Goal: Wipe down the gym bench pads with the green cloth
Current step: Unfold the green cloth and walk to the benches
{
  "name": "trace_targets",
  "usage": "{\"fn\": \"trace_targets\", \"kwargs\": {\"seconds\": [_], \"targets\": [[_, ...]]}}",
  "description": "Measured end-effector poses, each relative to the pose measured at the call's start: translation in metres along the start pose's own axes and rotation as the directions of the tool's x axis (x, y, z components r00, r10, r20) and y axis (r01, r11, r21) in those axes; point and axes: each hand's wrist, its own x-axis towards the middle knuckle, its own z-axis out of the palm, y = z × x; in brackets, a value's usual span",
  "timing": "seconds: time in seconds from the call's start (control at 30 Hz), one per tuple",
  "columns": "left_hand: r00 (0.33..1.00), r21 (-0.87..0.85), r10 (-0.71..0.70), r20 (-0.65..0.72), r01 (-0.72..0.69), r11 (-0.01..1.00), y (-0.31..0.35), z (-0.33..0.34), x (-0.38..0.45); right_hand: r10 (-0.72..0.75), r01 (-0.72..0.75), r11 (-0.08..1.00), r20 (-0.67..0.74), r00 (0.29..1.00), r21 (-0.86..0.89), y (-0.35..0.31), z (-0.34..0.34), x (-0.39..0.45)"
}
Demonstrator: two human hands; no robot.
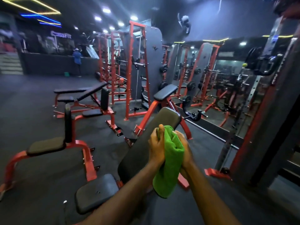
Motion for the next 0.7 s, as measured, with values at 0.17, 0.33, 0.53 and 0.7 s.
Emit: {"fn": "trace_targets", "kwargs": {"seconds": [0.17, 0.33, 0.53, 0.7], "targets": [[0.975, -0.044, -0.078, -0.21, 0.07, 0.997, -0.023, 0.022, 0.112, 0.012, -0.005, 0.998, -0.11, 0.994, 0.069, -0.003, -0.002, 0.092], [0.947, -0.154, -0.234, -0.219, 0.203, 0.967, -0.059, 0.048, 0.218, -0.047, 0.043, 0.982, -0.022, 0.999, -0.184, 0.007, -0.004, 0.181], [0.957, -0.208, -0.287, -0.024, 0.276, 0.938, -0.11, 0.072, 0.298, -0.015, -0.017, 0.959, -0.112, 0.994, -0.282, 0.051, -0.035, 0.265], [0.943, -0.073, -0.261, 0.207, 0.281, 0.957, -0.159, 0.092, 0.355, 0.004, -0.054, 0.958, -0.175, 0.985, -0.281, 0.075, -0.067, 0.333]]}}
